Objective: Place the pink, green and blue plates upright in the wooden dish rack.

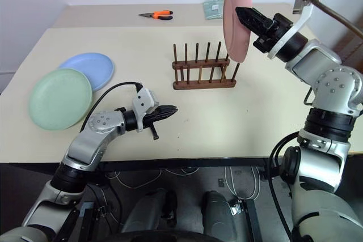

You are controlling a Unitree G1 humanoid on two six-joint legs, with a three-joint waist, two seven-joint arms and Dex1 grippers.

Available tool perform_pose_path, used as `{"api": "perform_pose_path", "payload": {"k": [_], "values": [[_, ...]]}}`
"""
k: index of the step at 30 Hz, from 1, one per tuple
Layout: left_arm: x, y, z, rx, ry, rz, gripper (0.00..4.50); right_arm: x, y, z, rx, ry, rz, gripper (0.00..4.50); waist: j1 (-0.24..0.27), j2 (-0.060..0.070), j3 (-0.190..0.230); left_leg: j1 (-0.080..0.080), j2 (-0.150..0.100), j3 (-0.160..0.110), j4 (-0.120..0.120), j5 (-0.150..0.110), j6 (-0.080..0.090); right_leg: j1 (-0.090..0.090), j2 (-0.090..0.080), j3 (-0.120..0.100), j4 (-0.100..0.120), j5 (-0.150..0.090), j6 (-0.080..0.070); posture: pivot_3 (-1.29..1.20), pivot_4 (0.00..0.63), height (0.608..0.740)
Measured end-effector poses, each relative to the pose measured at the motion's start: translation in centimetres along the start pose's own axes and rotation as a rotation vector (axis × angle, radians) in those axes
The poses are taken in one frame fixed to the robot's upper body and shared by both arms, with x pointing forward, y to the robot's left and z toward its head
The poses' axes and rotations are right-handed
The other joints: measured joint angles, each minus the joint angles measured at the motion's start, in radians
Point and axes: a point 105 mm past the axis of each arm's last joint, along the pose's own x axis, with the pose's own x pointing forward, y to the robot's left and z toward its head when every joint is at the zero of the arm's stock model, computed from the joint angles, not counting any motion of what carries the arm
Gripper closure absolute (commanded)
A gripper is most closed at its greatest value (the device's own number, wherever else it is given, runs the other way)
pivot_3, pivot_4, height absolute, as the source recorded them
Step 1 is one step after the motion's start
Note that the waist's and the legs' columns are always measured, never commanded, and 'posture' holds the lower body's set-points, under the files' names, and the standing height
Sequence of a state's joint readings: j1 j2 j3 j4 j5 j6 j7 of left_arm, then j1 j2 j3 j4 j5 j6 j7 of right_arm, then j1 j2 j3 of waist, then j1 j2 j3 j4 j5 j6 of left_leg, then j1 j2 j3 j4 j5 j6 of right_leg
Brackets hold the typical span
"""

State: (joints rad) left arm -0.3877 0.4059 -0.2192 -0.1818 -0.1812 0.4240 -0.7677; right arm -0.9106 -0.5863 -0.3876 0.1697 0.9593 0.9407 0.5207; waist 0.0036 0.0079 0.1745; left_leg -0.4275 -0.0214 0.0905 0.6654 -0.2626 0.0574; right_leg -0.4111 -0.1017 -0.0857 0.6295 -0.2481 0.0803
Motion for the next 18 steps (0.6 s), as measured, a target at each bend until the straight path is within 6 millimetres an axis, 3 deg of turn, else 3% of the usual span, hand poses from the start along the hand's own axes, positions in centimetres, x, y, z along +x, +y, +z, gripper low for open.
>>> {"api": "perform_pose_path", "payload": {"k": [6,11,13,14,16,18], "values": [[-0.1,-0.2,-0.1,-0.007,0.0,0.007,4.32,0.4,-2.3,-1.4,0.126,0.034,-0.05,4.45,-0.001,0.0,0.0,0.0,0.0,0.0,0.0,0.0,0.0,0.0,0.0,0.0,0.0,0.0,0.0,0.0,0.15,0.74],[-0.2,-0.2,-0.3,-0.011,0.007,0.01,4.32,1.1,-3.0,-1.0,0.17,0.033,-0.066,4.45,-0.006,0.0,0.0,0.0,0.0,0.001,0.0,0.0,0.0,0.0,0.0,0.0,0.001,0.0,0.0,0.0,0.15,0.74],[-0.2,-0.2,-0.3,-0.012,0.007,0.009,4.32,1.5,-3.3,-0.8,0.18,0.031,-0.081,3.76,-0.011,0.0,0.0,0.0,0.0,0.0,0.0,0.0,0.0,0.0,0.0,0.0,0.001,0.0,0.0,0.0,0.15,0.74],[-0.2,-0.2,-0.3,-0.018,0.008,0.008,4.07,1.6,-3.6,-0.8,0.18,0.028,-0.097,3.46,-0.013,0.0,0.0,0.0,0.0,0.001,0.0,0.0,0.0,0.0,0.0,0.0,0.001,0.0,0.0,0.0,0.15,0.74],[-0.2,-0.4,-0.4,-0.04,0.008,0.001,3.43,1.7,-4.7,-0.8,0.174,0.023,-0.15,2.53,-0.016,0.0,0.0,0.0,0.0,0.001,0.0,0.0,0.0,0.0,0.001,0.0,0.001,0.0,0.0,0.0,0.15,0.74],[-0.2,-0.3,-0.4,-0.045,0.004,0.003,2.43,1.6,-5.6,-1.0,0.149,0.02,-0.203,1.5,-0.016,0.0,0.0,0.0,0.0,0.001,0.0,0.0,0.0,0.0,0.001,0.0,0.001,0.0,0.0,0.0,0.15,0.74]]}}
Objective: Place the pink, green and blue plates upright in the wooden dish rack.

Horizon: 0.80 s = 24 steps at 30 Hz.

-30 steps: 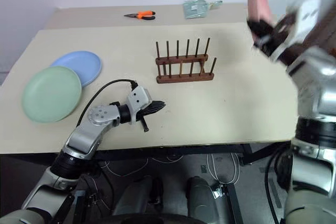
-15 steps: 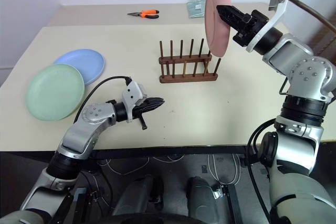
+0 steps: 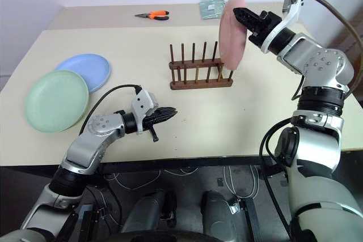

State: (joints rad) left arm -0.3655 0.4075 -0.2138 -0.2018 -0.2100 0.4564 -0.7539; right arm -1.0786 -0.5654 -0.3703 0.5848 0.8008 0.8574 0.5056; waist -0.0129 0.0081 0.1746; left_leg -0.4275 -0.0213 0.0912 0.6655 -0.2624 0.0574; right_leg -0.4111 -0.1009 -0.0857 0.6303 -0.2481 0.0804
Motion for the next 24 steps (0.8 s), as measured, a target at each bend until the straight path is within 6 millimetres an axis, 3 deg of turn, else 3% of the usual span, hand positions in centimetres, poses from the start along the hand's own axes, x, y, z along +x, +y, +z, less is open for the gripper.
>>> {"api": "perform_pose_path", "payload": {"k": [5,7,9,11,13,14,16,19,21,24], "values": [[-0.5,1.4,1.0,-0.063,-0.065,0.099,0.04,0.5,-0.6,1.3,-0.242,-0.074,-0.083,1.48,0.0,0.0,0.0,0.0,0.0,0.0,0.0,0.0,0.0,0.0,0.001,0.0,0.0,0.0,0.0,0.0,0.15,0.74],[-1.3,3.1,1.8,-0.115,-0.127,0.21,0.04,0.3,-0.1,2.5,-0.383,-0.13,-0.1,1.48,0.001,0.0,0.0,0.0,0.0,0.0,0.0,0.0,0.0,0.0,0.001,0.0,0.0,0.0,0.001,0.0,0.15,0.74],[-3.2,6.9,2.8,-0.161,-0.191,0.467,0.04,-0.6,1.1,3.9,-0.583,-0.184,-0.097,1.48,0.005,-0.001,0.001,0.0,0.0,0.0,0.001,0.0,0.0,0.0,0.001,0.0,0.0,0.0,0.002,0.0,0.15,0.74],[-6.9,11.3,3.5,-0.17,-0.218,0.768,0.04,-1.2,3.1,4.5,-0.75,-0.203,-0.04,1.48,0.003,-0.001,0.001,0.0,0.0,0.0,0.001,0.0,0.0,0.0,0.002,0.0,0.0,0.0,0.002,0.0,0.15,0.74],[-10.6,14.0,3.6,-0.156,-0.216,1.025,0.04,-1.8,4.8,4.4,-0.868,-0.197,0.027,1.48,-0.001,-0.001,0.001,0.001,0.001,0.001,0.001,0.0,0.0,0.001,0.002,0.0,0.0,0.0,0.003,0.0,0.15,0.74],[-12.8,15.1,3.3,-0.162,-0.203,1.193,0.04,-2.1,5.9,3.4,-0.918,-0.161,0.089,1.48,-0.001,-0.001,0.001,0.001,0.001,0.001,0.0,0.0,0.0,0.001,0.003,0.0,0.0,0.0,0.003,0.0,0.15,0.74],[-19.2,16.7,2.1,-0.206,-0.17,1.567,0.04,-2.4,8.1,-0.7,-0.98,-0.029,0.264,1.48,-0.005,-0.005,0.001,0.002,0.003,0.001,0.0,0.001,-0.001,0.001,0.004,0.0,0.0,0.0,0.003,0.0,0.15,0.74],[-24.5,16.0,0.5,-0.279,-0.13,1.852,0.04,-2.8,9.4,-6.7,-0.97,0.164,0.446,1.48,0.004,-0.006,0.002,0.002,0.003,0.001,0.001,0.001,-0.002,0.002,0.003,0.0,0.0,0.001,0.003,0.0,0.15,0.74],[-25.8,14.9,-0.4,-0.34,-0.124,1.933,0.04,-3.0,10.2,-9.4,-0.937,0.235,0.528,1.48,0.019,-0.009,0.003,0.001,0.002,0.0,0.002,0.0,-0.001,0.002,0.002,-0.001,0.0,0.001,0.004,0.0,0.15,0.74],[-26.0,12.3,-2.4,-0.485,-0.106,1.973,0.04,-3.6,11.7,-12.3,-0.904,0.294,0.641,1.48,0.03,-0.013,0.001,0.001,0.0,-0.002,0.002,-0.001,-0.002,0.003,0.001,-0.001,-0.001,0.001,0.004,0.0,0.15,0.74]]}}
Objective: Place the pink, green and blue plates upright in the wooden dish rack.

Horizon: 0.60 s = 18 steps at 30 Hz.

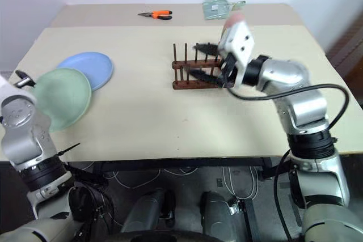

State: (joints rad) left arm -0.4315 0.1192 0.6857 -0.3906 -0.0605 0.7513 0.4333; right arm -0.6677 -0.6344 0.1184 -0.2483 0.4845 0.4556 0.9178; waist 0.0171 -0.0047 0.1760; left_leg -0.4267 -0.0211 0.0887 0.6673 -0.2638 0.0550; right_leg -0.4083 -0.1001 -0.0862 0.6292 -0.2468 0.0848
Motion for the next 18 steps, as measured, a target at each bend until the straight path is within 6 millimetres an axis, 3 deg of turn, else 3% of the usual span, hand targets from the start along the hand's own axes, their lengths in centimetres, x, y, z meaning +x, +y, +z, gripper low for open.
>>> {"api": "perform_pose_path", "payload": {"k": [2,6,7,9,16,18], "values": [[-1.1,0.9,-2.4,-0.003,0.106,0.011,0.04,0.5,1.5,-0.9,0.028,0.017,0.06,1.48,0.0,-0.002,0.0,0.0,-0.001,0.0,0.0,-0.001,-0.001,0.0,0.0,0.0,0.0,0.0,0.0,0.0,0.15,0.74],[-2.7,0.6,-6.8,-0.152,0.343,-0.026,0.04,0.5,2.3,-2.0,0.059,0.046,0.087,1.48,-0.004,-0.003,0.0,0.0,0.0,-0.001,0.001,0.0,-0.002,0.0,0.0,0.0,0.0,0.0,0.0,0.0,0.15,0.74],[-3.0,0.4,-7.4,-0.193,0.383,-0.028,0.27,0.5,2.4,-2.2,0.062,0.049,0.094,1.48,-0.004,-0.004,0.0,0.0,0.0,-0.001,0.001,0.0,-0.002,0.0,0.0,0.0,0.0,0.0,0.0,0.0,0.15,0.74],[-2.8,0.5,-7.3,-0.256,0.394,-0.023,0.85,0.5,2.7,-2.5,0.062,0.062,0.099,1.48,-0.006,-0.004,0.001,0.001,0.0,-0.001,0.0,0.0,-0.002,0.0,0.001,0.0,0.001,0.0,0.0,0.0,0.15,0.74],[-2.5,0.1,-7.8,-0.377,0.452,-0.06,4.43,0.4,2.9,-3.4,0.052,0.089,0.082,1.48,-0.002,-0.004,0.0,0.001,0.0,-0.001,0.0,0.0,-0.002,0.0,0.001,0.0,0.0,0.0,0.0,0.0,0.15,0.74],[-2.4,-0.3,-7.3,-0.413,0.44,-0.079,4.47,0.3,3.0,-3.5,0.051,0.091,0.079,1.48,-0.002,-0.004,0.0,0.001,0.0,-0.001,0.0,0.0,-0.002,0.001,0.001,0.0,0.0,0.0,0.0,0.0,0.15,0.74]]}}
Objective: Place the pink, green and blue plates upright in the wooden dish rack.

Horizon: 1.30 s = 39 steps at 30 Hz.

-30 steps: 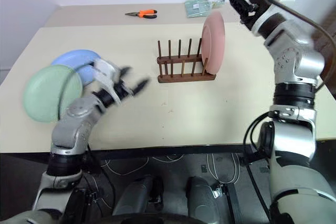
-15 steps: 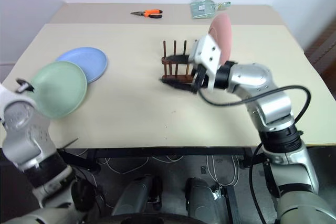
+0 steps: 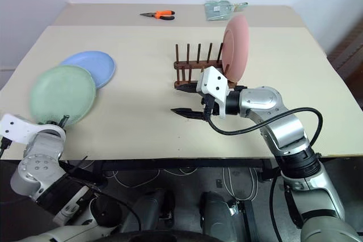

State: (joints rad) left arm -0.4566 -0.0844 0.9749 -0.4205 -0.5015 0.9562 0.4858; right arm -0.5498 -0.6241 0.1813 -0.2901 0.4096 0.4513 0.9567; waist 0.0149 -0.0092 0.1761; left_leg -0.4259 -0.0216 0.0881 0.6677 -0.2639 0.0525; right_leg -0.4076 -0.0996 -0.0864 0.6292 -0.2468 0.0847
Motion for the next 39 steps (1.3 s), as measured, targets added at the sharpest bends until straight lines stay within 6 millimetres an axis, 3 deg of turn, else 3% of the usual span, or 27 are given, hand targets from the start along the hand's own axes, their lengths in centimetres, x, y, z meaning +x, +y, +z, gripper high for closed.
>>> {"api": "perform_pose_path", "payload": {"k": [3,6,7,8,11,15,18,25,28,34,35,37,39], "values": [[0.1,-0.2,-0.4,-0.052,0.003,-0.001,4.47,0.0,0.2,0.0,-0.005,-0.003,-0.001,1.48,-0.002,0.0,0.0,0.0,0.0,0.0,0.0,0.0,0.0,0.0,0.0,0.0,0.0,0.0,0.0,0.0,0.15,0.74],[-0.5,-1.4,0.7,-0.04,-0.09,-0.081,4.5,-0.1,0.2,0.0,-0.003,-0.002,-0.002,0.66,-0.003,-0.001,0.0,0.0,0.0,0.0,0.0,0.0,0.0,0.0,0.0,0.0,0.0,0.0,0.0,0.0,0.15,0.74],[-1.1,-2.5,1.2,-0.001,-0.133,-0.144,4.5,-0.2,0.2,0.0,-0.003,0.001,0.001,0.17,-0.003,-0.001,0.0,0.0,0.0,0.0,0.0,0.0,0.0,0.0,0.001,0.0,0.0,0.0,0.0,0.0,0.15,0.74],[-1.6,-3.7,1.7,0.03,-0.166,-0.202,4.5,-0.2,0.2,0.1,-0.007,0.001,0.003,0.07,-0.002,-0.001,0.0,0.0,0.0,0.0,0.0,0.0,0.0,0.0,0.0,0.0,0.0,0.0,0.0,0.0,0.15,0.74],[-3.6,-8.0,2.6,0.128,-0.255,-0.4,4.5,0.1,-0.2,0.8,-0.092,0.001,-0.011,0.07,-0.002,-0.001,0.0,0.0,0.0,0.0,0.0,0.0,0.0,0.0,0.0,0.0,0.0,0.0,0.0,0.0,0.15,0.74],[-6.4,-13.5,0.6,0.24,-0.23,-0.654,4.5,2.0,-0.5,2.0,-0.322,-0.005,-0.032,0.07,-0.005,-0.001,0.0,0.0,0.0,0.0,0.0,0.001,-0.001,-0.001,0.001,0.0,0.0,0.0,0.0,0.0,0.15,0.74],[-8.5,-16.5,-0.6,0.278,-0.206,-0.802,4.5,3.4,-1.1,1.8,-0.476,0.021,-0.06,0.07,-0.007,-0.001,0.0,0.0,0.0,0.001,0.0,0.002,0.001,-0.001,0.002,0.0,0.0,0.0,0.0,0.0,0.15,0.74],[-11.0,-19.3,-2.9,0.32,-0.113,-0.952,4.5,4.5,-3.1,1.3,-0.766,0.096,-0.129,0.07,-0.006,-0.001,0.0,0.0,0.0,0.001,0.0,0.003,0.001,0.0,0.002,0.0,0.0,0.0,0.0,0.0,0.15,0.74],[-12.4,-20.0,-3.8,0.363,-0.076,-1.035,4.5,4.7,-3.8,0.3,-0.818,0.14,-0.155,0.93,-0.005,-0.001,0.0,0.0,0.0,0.001,0.0,0.003,0.001,0.0,0.003,0.0,0.0,0.0,0.0,0.0,0.15,0.74],[-12.6,-19.8,-4.3,0.38,-0.055,-1.046,4.5,4.7,-3.8,-0.5,-0.854,0.164,-0.151,3.92,-0.008,-0.001,0.0,0.0,0.001,0.0,0.0,0.004,0.0,0.0,0.003,0.0,0.0,0.0,0.0,0.0,0.15,0.74],[-12.5,-19.7,-4.2,0.378,-0.055,-1.043,4.2,4.8,-3.8,-0.5,-0.864,0.163,-0.15,4.41,-0.009,-0.001,0.0,0.0,0.001,0.0,0.0,0.004,0.0,0.0,0.003,0.0,0.0,0.0,0.0,0.0,0.15,0.74],[-12.2,-19.6,-4.1,0.363,-0.047,-1.031,3.57,4.8,-3.7,-0.1,-0.889,0.142,-0.158,4.5,-0.009,-0.001,0.0,0.0,0.001,0.0,0.0,0.004,0.0,0.0,0.003,0.0,0.0,0.0,0.0,0.0,0.15,0.74],[-12.7,-20.1,-3.8,0.302,-0.035,-1.059,2.51,4.6,-4.0,-0.2,-0.897,0.156,-0.172,4.5,-0.005,-0.001,0.001,0.0,0.001,0.0,0.0,0.004,0.0,0.001,0.003,0.0,0.0,0.0,0.0,0.0,0.15,0.74]]}}
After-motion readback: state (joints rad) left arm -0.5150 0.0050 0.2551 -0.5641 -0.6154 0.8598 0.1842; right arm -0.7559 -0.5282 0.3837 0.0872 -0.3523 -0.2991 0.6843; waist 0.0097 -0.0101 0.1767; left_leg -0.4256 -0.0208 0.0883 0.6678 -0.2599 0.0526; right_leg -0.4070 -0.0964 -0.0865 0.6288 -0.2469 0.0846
